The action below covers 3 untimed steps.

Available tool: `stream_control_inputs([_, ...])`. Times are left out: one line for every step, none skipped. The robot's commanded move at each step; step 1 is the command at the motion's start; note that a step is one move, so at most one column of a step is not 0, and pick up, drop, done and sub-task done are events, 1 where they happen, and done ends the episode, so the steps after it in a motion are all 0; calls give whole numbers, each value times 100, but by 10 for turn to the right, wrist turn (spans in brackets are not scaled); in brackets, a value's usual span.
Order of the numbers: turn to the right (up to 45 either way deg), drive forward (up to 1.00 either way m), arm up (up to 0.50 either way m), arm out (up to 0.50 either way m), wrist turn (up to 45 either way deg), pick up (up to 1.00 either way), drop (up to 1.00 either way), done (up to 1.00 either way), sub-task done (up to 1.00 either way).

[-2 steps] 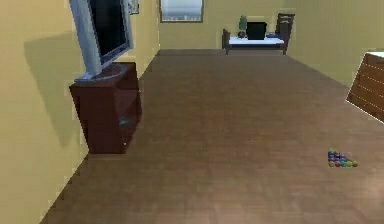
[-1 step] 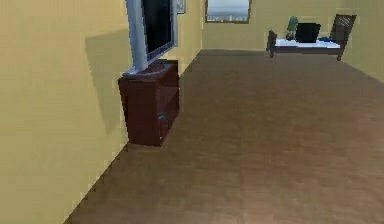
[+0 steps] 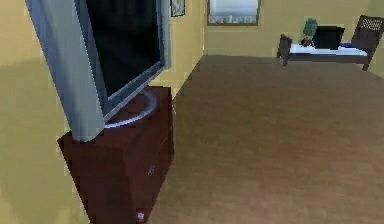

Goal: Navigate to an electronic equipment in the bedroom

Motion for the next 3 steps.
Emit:
stream_control_inputs([-240, 0, 0, 0, 0, 0, 0, 0, 0])
stream_control_inputs([0, 5, 0, 0, 0, 0, 0, 0, 0])
stream_control_inputs([0, 0, 0, 0, 0, 0, 0, 100, 0])
